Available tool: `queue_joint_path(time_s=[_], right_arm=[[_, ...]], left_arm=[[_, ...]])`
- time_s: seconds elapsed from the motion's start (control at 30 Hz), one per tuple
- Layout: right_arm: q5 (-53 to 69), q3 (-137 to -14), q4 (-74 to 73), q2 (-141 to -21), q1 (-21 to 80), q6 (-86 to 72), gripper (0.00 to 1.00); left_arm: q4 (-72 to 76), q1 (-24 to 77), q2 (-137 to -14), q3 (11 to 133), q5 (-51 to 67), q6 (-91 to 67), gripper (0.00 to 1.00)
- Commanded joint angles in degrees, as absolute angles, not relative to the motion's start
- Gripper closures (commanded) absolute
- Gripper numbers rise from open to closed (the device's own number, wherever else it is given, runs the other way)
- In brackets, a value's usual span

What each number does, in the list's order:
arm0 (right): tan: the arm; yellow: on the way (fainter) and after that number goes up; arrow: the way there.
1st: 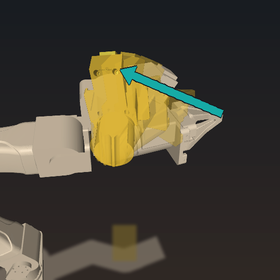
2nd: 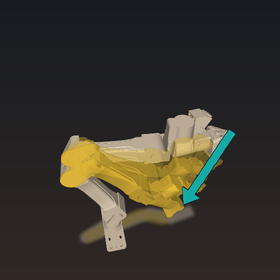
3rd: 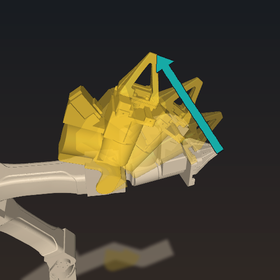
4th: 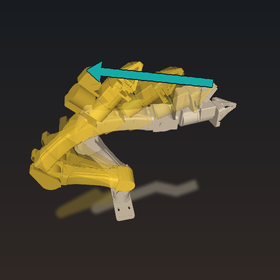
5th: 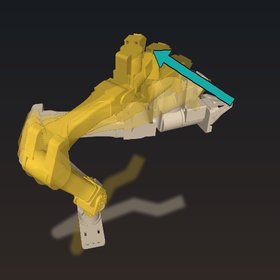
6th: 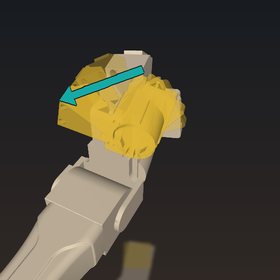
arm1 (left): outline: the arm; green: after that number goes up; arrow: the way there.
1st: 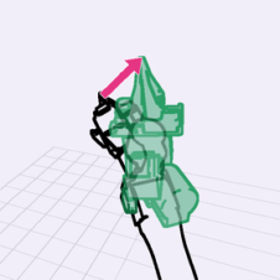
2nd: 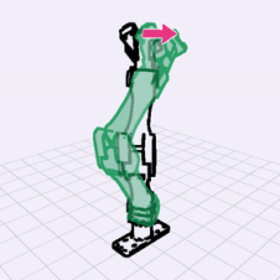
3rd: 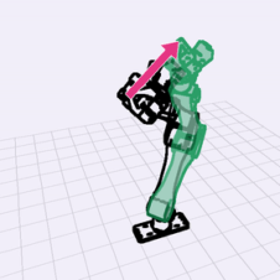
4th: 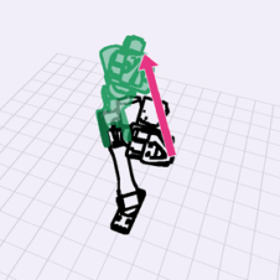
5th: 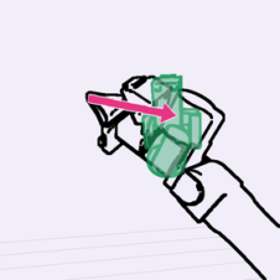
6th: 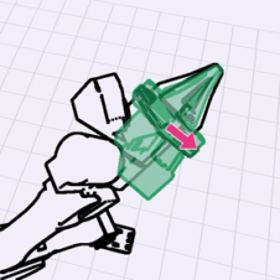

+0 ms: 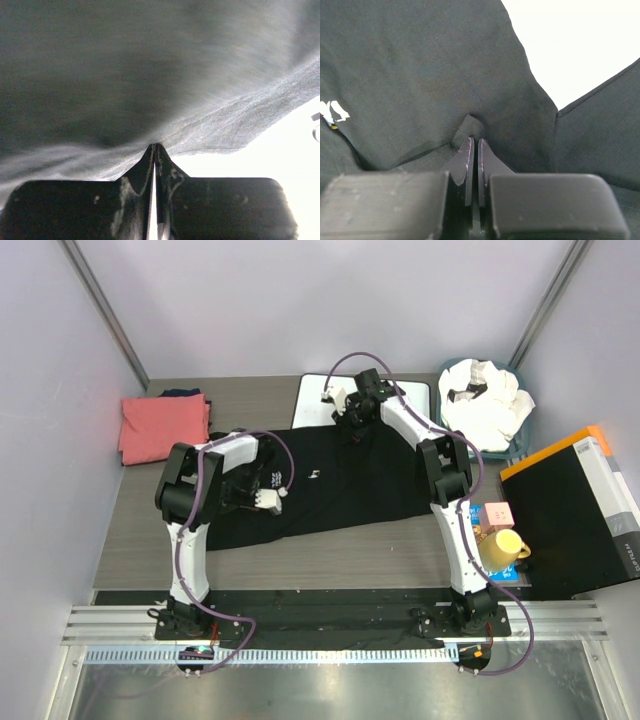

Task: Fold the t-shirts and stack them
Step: Fold the flattened tshirt in 1/3 of the way

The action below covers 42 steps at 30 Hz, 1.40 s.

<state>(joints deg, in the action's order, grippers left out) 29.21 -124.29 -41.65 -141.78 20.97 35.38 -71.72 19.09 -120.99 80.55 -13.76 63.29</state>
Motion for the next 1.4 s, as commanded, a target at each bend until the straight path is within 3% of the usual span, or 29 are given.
queue_joint_path(time_s=[0.0, 0.83, 0.93, 0.97, 1.0, 1.07, 1.37], right_arm=[[29.53, -127.00, -39.82, -140.36, 21.45, 34.45, 0.99], [33.23, -127.44, -32.61, -138.43, 22.94, 31.90, 0.98], [31.99, -127.27, -32.43, -138.43, 23.38, 32.34, 0.82], [31.64, -127.27, -32.26, -138.43, 23.38, 32.43, 0.68], [30.25, -127.27, -32.17, -138.17, 23.47, 32.26, 0.60], [26.92, -127.00, -31.64, -137.47, 23.47, 32.17, 0.50], [19.78, -112.79, -27.85, -120.69, 17.06, 35.14, 0.38]], left_arm=[[-68.73, 18.37, -119.35, 76.12, -12.65, 63.02, 1.00], [-72.42, 18.10, -122.78, 80.15, -13.45, 61.17, 1.00], [-72.86, 18.19, -122.78, 80.60, -13.54, 61.35, 1.00], [-73.12, 18.11, -122.78, 80.68, -13.62, 61.43, 1.00], [-73.12, 18.11, -122.70, 80.68, -13.80, 61.52, 1.00], [-73.13, 18.19, -122.26, 80.77, -13.89, 61.61, 1.00], [-75.67, 17.75, -118.04, 85.07, -11.42, 61.44, 1.00]])
